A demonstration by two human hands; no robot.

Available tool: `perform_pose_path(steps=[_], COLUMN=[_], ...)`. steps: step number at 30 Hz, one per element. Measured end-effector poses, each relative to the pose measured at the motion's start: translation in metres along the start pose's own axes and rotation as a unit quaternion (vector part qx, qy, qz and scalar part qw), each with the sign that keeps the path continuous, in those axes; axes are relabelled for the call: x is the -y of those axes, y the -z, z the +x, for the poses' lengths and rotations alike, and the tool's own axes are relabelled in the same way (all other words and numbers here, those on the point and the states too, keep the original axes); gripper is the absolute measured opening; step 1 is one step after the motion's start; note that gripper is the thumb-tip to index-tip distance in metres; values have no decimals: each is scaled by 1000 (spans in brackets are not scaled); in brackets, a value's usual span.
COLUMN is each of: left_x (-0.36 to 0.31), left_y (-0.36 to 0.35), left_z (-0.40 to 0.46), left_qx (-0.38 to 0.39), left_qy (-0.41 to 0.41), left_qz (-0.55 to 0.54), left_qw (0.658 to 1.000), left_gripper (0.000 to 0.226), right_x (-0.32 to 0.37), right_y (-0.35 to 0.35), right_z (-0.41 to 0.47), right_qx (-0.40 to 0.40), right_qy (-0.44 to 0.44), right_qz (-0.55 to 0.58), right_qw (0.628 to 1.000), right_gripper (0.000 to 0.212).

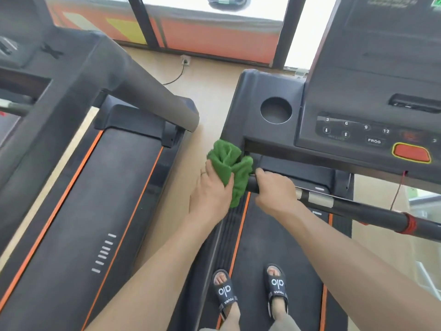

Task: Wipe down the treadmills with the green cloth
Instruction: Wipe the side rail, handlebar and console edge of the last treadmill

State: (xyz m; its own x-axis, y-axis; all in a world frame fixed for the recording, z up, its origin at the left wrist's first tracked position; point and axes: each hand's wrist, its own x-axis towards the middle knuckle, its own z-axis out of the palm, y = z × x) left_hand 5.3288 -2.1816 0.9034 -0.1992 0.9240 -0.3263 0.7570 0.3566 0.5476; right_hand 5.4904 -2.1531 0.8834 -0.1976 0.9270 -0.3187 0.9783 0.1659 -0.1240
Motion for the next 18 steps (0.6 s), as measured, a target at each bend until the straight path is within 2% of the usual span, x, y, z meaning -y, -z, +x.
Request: perform_pose_path(steps=[2,4,7,13,18], left_x=[11,8,-21,-73,-75], left_y=[0,1,3,3,4], left_z=[-28,-18,35,137,138], left_qx=[-3,-8,-18,-12,4], left_qy=[-21,-17,31,34,30], left_qz=[79,111,37,-34,-68], left_qw=[997,994,999,999,997], left_gripper=[78,75,61,62,59], right_x=[-1,-1,1,1,-7], right_y=[2,5,6,11,19], right_z=[1,2,4,7,8], right_qx=[22,34,41,69,123], right_qy=[-1,-6,-3,18,39], right_qz=[12,14,7,18,52], right_qw=[1000,999,999,997,990], right_gripper=[38,40,31,29,28])
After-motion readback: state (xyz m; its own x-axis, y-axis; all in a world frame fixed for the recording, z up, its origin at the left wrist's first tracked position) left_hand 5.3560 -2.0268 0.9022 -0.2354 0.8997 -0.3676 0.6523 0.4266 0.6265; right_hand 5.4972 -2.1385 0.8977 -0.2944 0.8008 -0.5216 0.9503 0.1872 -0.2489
